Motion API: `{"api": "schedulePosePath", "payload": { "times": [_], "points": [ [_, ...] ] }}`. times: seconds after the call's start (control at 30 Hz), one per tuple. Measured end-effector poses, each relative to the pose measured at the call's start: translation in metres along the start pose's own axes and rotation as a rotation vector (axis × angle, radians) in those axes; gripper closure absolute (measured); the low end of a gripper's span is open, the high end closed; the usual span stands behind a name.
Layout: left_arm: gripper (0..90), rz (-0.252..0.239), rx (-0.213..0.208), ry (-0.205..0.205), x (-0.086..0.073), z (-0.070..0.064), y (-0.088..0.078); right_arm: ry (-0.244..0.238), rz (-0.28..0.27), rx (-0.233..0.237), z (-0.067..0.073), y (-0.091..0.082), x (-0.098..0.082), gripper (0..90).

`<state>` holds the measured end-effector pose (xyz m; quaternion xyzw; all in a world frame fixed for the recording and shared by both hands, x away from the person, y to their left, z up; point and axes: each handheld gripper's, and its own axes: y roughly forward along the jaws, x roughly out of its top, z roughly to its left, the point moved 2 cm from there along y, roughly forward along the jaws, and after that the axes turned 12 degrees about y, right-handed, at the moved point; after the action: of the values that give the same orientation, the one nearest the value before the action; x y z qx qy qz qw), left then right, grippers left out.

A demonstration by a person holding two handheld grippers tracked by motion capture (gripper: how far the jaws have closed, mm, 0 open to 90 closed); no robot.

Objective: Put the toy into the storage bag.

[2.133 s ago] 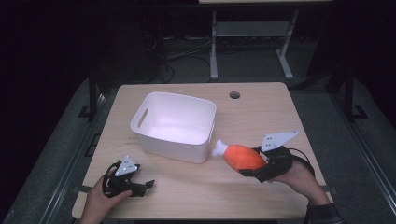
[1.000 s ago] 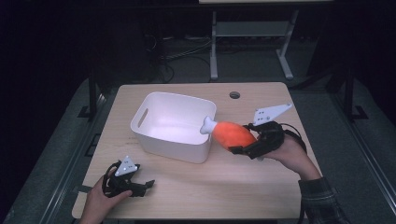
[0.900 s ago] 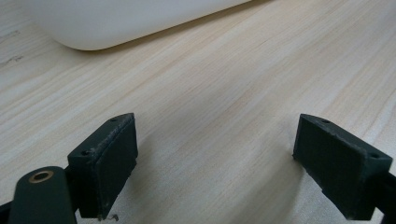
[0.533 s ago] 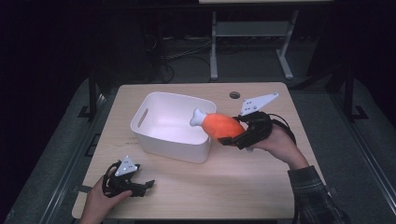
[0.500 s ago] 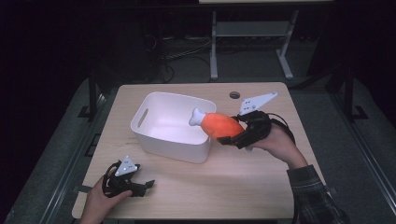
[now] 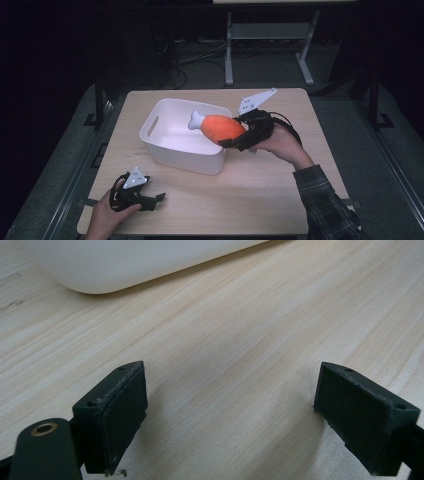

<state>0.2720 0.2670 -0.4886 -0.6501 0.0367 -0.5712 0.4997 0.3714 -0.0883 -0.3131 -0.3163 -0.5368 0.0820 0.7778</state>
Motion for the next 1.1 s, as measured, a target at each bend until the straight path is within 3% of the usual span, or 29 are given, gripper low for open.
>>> {"api": "schedulePosePath", "payload": {
  "times": [0.7,1.1],
  "points": [
    [12.8,0.000,0.000,0.000,0.000,0.000,0.000,-0.048,0.047,0.022,0.004,0.051,0.034,24.8],
    [12.8,0.001,0.001,0.001,0.000,0.000,0.000,-0.040,0.065,0.034,0.006,0.085,0.048,24.7]
  ]
}}
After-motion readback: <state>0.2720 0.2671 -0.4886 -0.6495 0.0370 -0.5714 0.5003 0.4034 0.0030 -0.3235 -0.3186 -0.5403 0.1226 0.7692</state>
